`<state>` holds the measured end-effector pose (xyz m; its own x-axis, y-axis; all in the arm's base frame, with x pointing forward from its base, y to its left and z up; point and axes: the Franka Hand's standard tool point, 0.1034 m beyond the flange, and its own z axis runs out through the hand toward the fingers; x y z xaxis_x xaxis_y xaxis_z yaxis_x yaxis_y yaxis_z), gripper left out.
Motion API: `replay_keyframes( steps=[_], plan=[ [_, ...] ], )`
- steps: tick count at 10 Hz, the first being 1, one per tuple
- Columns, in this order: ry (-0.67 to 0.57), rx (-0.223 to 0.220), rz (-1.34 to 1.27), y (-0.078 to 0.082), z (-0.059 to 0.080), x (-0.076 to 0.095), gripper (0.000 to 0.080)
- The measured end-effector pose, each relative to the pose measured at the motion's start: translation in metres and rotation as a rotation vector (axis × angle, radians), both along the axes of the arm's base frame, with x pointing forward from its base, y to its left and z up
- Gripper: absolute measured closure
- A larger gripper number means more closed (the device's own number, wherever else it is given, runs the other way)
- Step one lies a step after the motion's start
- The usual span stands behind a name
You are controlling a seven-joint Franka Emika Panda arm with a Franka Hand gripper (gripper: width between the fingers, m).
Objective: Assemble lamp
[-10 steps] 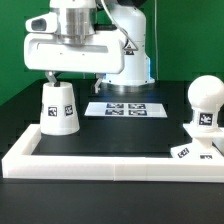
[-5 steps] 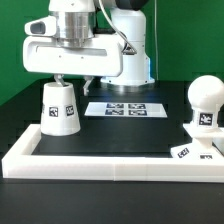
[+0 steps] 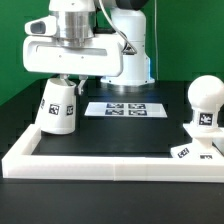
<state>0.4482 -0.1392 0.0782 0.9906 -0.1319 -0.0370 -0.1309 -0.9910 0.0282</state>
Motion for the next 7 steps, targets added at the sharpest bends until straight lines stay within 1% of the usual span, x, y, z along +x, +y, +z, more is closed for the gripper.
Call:
replay_keyframes(
  steps=[2, 3, 6, 7],
  plan=[
    [0.000, 0.001, -0.001, 0.001, 0.001, 0.000, 0.0756],
    [0.001, 0.009, -0.008, 0.007, 0.005, 0.004, 0.0756],
    [-0.008, 0.040, -0.021, 0.043, 0.034, 0.024, 0.0755],
    [-0.010, 0.055, -0.030, 0.058, 0.048, 0.034, 0.0755]
  ],
)
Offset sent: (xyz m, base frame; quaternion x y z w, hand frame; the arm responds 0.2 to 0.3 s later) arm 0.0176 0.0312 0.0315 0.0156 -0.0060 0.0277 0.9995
